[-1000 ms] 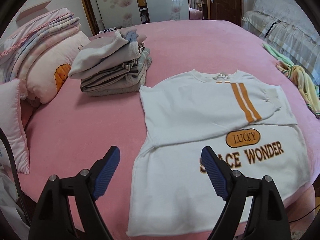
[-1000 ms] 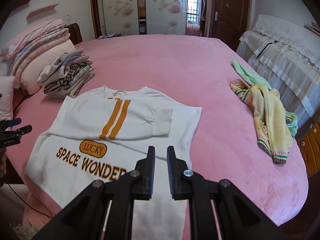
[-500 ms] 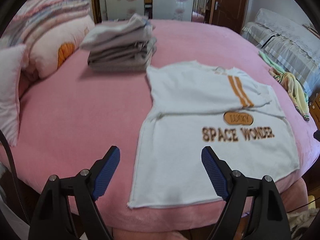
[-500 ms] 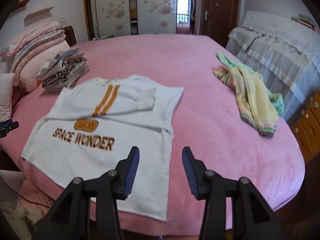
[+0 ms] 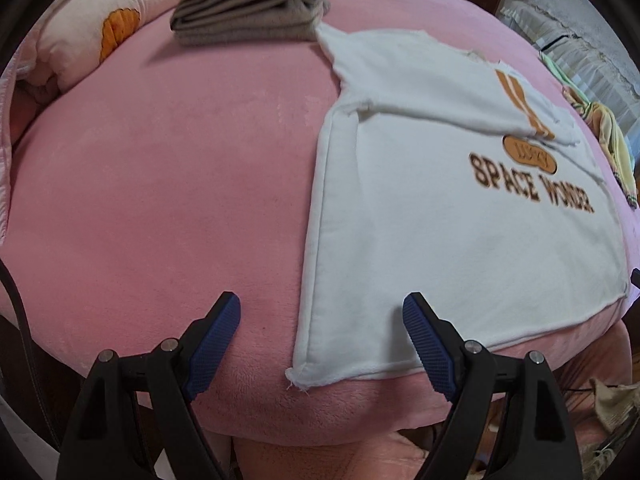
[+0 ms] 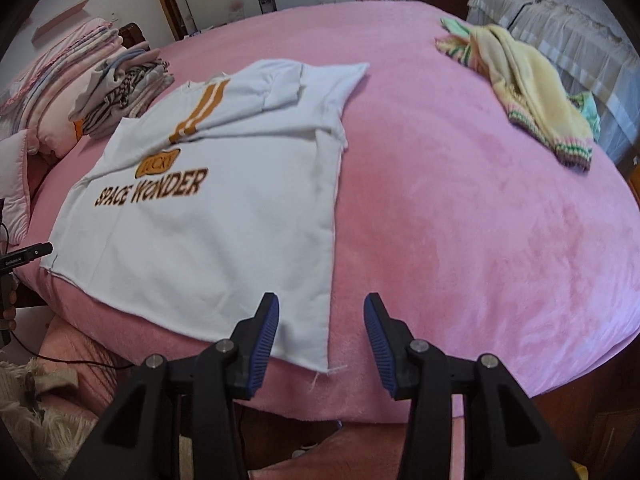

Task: Fold small clothes
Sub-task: 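Move both tools to the hem and grasp it with both tools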

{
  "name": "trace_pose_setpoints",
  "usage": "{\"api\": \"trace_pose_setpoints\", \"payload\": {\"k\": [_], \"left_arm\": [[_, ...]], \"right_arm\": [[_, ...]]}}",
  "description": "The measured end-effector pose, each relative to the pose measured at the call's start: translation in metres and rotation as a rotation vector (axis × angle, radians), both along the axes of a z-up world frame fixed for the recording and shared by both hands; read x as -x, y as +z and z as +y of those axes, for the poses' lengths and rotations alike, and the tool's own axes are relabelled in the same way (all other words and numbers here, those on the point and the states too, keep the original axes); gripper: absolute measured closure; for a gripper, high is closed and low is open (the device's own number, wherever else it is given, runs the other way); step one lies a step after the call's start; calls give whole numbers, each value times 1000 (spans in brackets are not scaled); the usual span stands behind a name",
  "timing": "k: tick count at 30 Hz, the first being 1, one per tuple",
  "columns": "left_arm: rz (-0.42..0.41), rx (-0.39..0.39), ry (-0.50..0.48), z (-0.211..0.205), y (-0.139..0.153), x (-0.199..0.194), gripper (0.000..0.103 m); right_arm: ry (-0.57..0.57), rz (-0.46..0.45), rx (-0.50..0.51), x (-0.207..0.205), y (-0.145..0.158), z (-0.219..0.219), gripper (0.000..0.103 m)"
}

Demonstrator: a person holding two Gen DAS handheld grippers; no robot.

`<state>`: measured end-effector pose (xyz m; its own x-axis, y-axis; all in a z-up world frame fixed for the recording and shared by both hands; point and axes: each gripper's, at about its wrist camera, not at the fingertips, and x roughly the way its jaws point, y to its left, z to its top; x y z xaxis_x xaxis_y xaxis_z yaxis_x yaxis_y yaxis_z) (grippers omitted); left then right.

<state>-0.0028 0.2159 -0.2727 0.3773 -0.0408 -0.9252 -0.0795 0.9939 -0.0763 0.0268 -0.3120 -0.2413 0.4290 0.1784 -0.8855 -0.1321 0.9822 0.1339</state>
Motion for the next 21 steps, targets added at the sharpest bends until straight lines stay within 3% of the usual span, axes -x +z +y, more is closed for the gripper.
{"api": "trace_pose_setpoints", "payload": {"k": [17, 19, 21], "left_arm": [[3, 38, -23, -1, -15, -10, 25], [7, 47, -18, -1, -16, -11, 27], [13, 64, -23, -2, -16, -10, 34]], "right_arm": [[19, 94, -54, -4, -28, 2, 59], [23, 101, -66, -4, -29, 2, 63], [37, 109, -97, -4, -30, 3, 76]]}}
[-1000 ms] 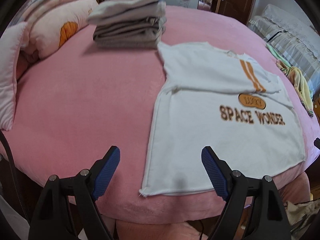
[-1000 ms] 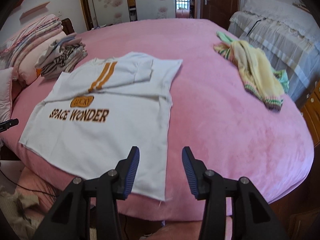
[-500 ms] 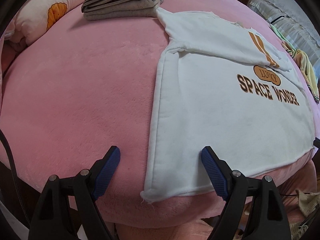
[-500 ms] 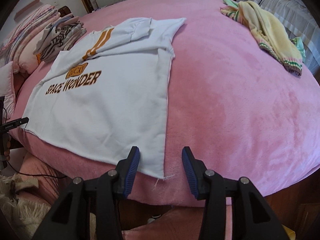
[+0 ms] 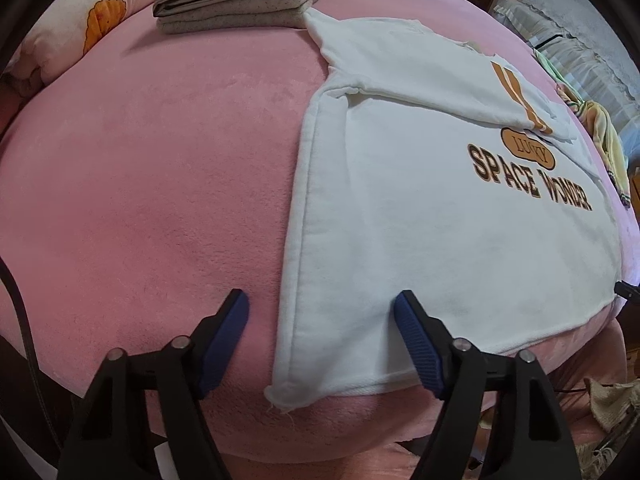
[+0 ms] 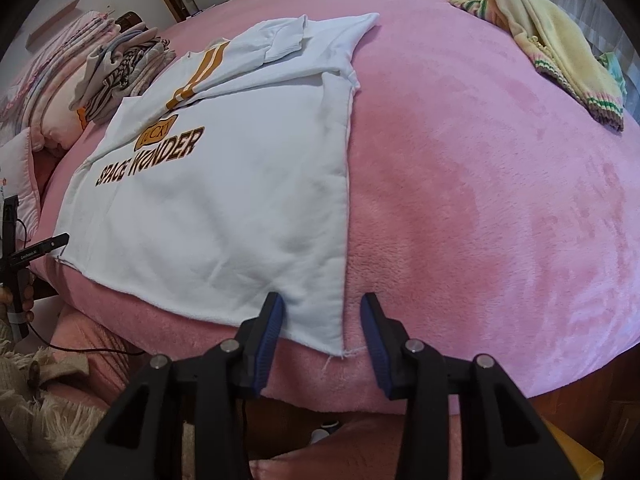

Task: Fold small clothes
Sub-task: 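Move both tools to the hem and grasp it with both tools, then lift the hem with both tools and fold it toward the collar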

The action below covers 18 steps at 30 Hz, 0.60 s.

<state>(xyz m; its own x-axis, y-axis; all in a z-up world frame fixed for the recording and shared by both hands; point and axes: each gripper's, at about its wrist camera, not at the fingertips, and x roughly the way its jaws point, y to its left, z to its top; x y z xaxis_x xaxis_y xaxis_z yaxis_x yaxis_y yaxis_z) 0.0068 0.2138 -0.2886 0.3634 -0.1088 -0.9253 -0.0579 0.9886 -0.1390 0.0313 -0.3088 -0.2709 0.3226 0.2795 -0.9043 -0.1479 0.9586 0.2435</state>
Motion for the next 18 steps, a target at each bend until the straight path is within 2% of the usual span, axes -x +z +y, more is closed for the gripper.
{"api": "trace_pose_setpoints", "payload": {"k": [1, 4, 13, 15, 16, 17, 18], "left_arm": [[5, 14, -6, 0, 1, 1, 40], [21, 37, -21, -3, 1, 2, 49], [30, 50, -11, -1, 1, 3, 49], [31, 56, -9, -1, 1, 3, 61], [36, 78, -11, 0, 0, 4, 84], [48, 109, -4, 2, 0, 4, 94], [56, 136, 13, 4, 0, 3, 95]], "right_arm": [[7, 4, -8, 1, 0, 1, 83], [23, 8, -1, 1, 0, 5, 86], [-3, 31, -16, 0, -5, 2, 85], [-4, 37, -24, -1, -7, 2, 85], [-7, 35, -29, 0, -7, 1, 87], [-6, 34, -34, 0, -7, 1, 96], [-3, 34, -41, 0, -6, 0, 97]]}}
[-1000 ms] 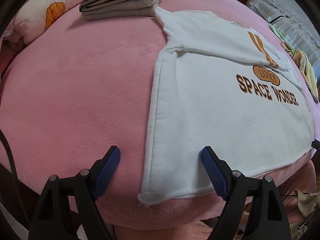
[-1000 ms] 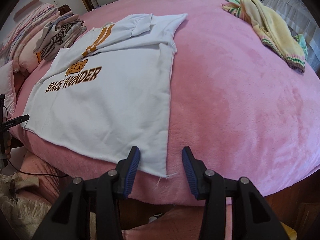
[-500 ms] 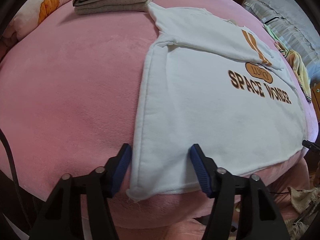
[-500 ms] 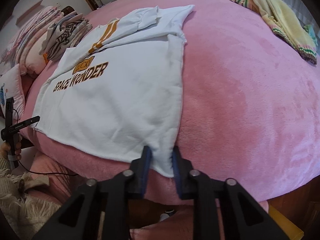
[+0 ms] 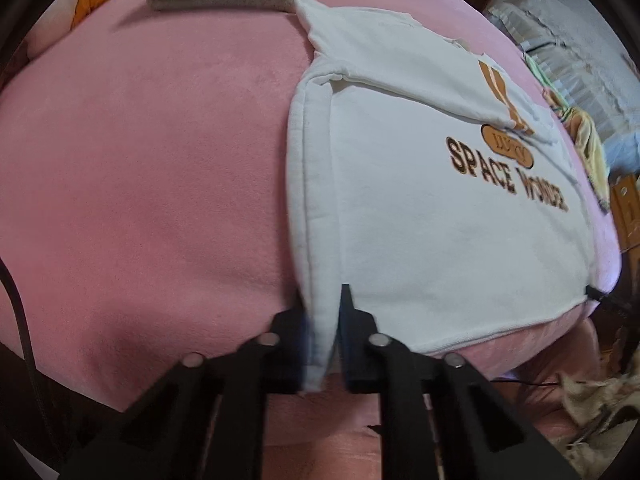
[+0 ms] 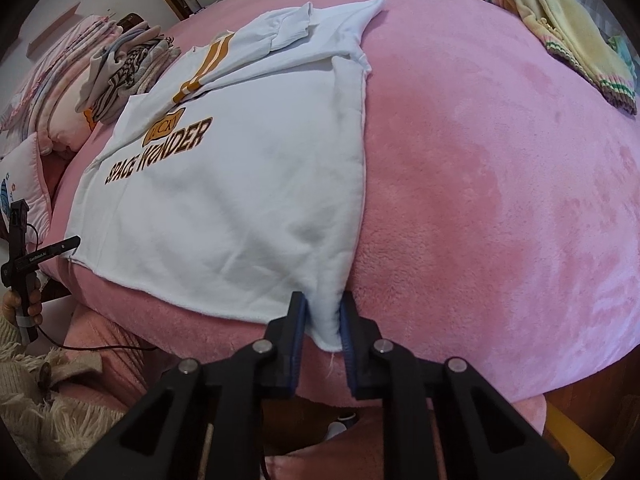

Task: Fold small clothes
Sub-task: 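Lift the hem with both tools and fold it toward the collar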

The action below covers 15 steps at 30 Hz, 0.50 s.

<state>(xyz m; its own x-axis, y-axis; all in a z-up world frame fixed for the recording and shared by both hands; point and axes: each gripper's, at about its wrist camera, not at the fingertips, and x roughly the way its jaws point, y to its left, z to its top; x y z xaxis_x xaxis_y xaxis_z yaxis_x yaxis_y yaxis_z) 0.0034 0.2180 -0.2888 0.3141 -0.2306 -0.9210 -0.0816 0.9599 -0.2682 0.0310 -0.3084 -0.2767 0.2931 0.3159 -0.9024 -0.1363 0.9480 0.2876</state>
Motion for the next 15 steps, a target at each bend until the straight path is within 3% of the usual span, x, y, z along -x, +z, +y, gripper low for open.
{"api": "trace_pose_setpoints", "payload": {"k": [5, 10, 15], "left_arm": [[-17, 128, 48, 11, 14, 0, 98], [-132, 285, 114, 19, 43, -5, 98], [-209, 355, 186, 18, 68, -30, 98]], "right_arm": [[7, -37, -25, 1, 17, 0, 98], [-25, -113, -123, -7, 48, -11, 98], [-36, -215, -161, -28, 88, -12, 98]]}}
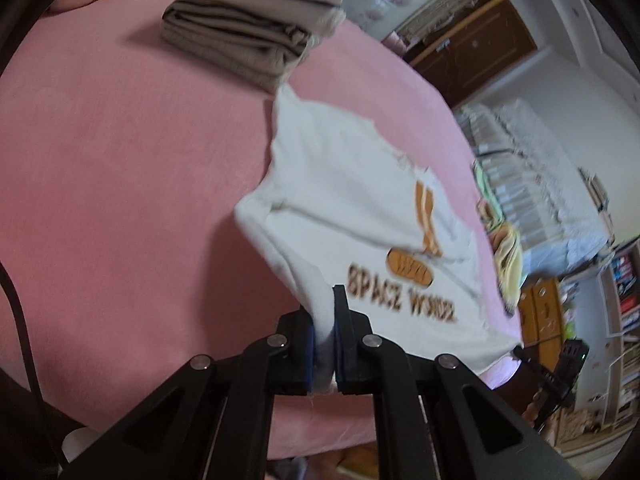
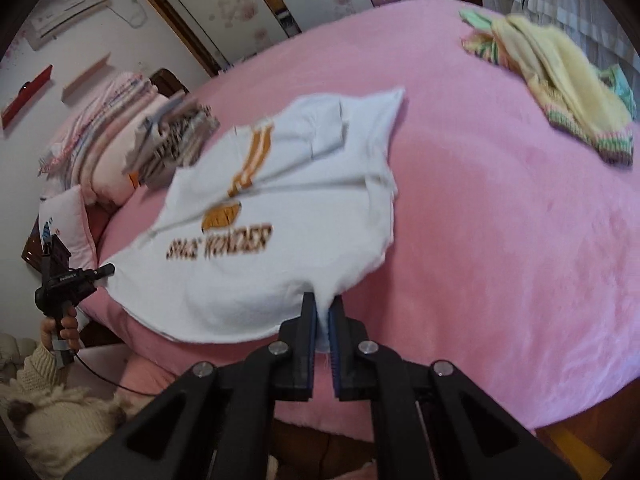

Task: Fold small clothes
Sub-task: 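Lift the hem with both tools and fold it toward the collar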

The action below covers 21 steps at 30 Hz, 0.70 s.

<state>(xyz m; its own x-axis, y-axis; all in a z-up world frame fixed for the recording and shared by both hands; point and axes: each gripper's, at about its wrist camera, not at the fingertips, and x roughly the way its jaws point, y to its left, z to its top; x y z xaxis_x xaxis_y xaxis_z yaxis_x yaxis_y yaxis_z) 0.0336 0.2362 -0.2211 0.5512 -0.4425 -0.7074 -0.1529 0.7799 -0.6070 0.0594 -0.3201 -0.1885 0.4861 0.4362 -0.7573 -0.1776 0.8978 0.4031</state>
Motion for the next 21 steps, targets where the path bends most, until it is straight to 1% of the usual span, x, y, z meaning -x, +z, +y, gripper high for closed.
{"api": "trace_pose_setpoints", "payload": {"k": [2, 4, 6, 9, 10, 12, 14, 18, 21], "left_arm": [[-17, 0, 29, -2, 11, -15, 98], [-34, -28, 54, -6, 23, -34, 98], [-48, -78, 79, -3, 36, -52, 98], [-58, -139, 128, 2, 51, -82, 98], [-61, -172, 142, 1, 55, -94, 98], [-60, -230, 155, 0, 60, -118, 98], [-57, -270, 163, -3, 61, -142, 98], [-58, -379, 155, -18, 59, -186, 98], [-36, -403, 151, -23, 51, -216, 98]], "right_arm": [[0, -44, 2, -13, 17, 3, 98], [-8, -78, 2, -26, 31, 5, 98], [-24, -107, 4, -45, 43, 6, 98], [-49, -129, 9, -73, 52, 6, 98], [-57, -135, 19, -85, 55, 8, 98], [-70, -143, 35, -103, 57, 8, 98], [-82, -151, 52, -124, 59, 9, 98], [-108, -133, 62, -166, 51, 10, 98], [-129, -102, 73, -197, 38, 8, 98]]}}
